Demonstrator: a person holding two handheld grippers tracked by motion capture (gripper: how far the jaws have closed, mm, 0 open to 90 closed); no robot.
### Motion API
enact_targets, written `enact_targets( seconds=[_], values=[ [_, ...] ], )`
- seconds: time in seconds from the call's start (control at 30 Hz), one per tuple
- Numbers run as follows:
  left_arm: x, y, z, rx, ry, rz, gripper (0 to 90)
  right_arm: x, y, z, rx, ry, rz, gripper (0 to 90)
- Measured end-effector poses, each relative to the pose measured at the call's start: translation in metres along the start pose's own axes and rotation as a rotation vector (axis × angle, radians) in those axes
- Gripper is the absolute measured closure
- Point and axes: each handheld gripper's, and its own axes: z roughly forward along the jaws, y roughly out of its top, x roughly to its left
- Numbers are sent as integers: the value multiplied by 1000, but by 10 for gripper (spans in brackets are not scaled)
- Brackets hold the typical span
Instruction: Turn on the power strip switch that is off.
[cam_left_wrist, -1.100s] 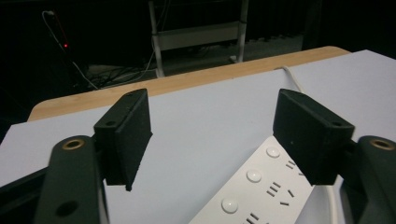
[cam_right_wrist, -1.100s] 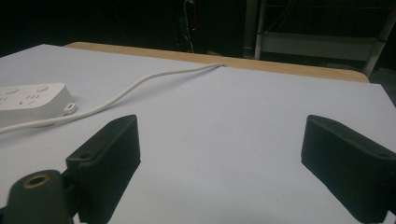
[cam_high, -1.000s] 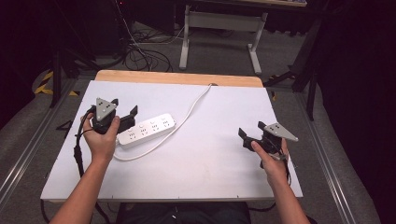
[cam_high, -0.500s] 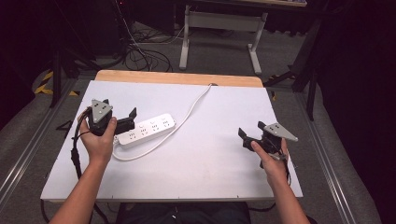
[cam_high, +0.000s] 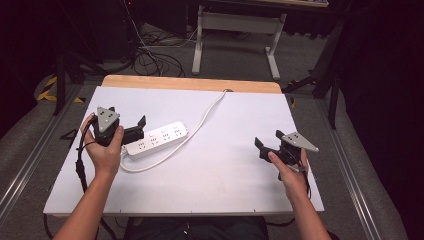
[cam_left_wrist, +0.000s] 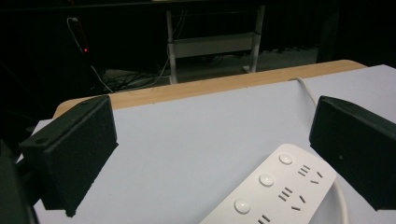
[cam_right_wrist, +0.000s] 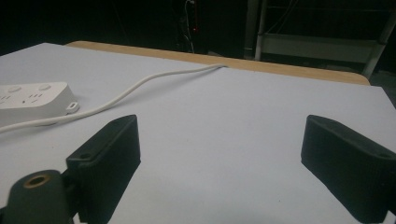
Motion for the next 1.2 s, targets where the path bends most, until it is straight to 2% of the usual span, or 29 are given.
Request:
enact_targets(
  seconds=[0.2, 0.43, 0.8, 1.2],
  values=[
    [0, -3, 2, 25, 6, 5, 15, 0, 1, 2, 0, 5, -4, 122],
    [0, -4, 3, 32, 13, 26, 16, 1, 1, 3, 2, 8, -5, 121],
    [-1, -7, 8, 39, 33, 33, 16, 1, 1, 3, 5, 8, -6, 122],
    [1, -7, 9, 36, 30, 22, 16, 0, 0, 3, 7, 8, -2, 123]
  ],
)
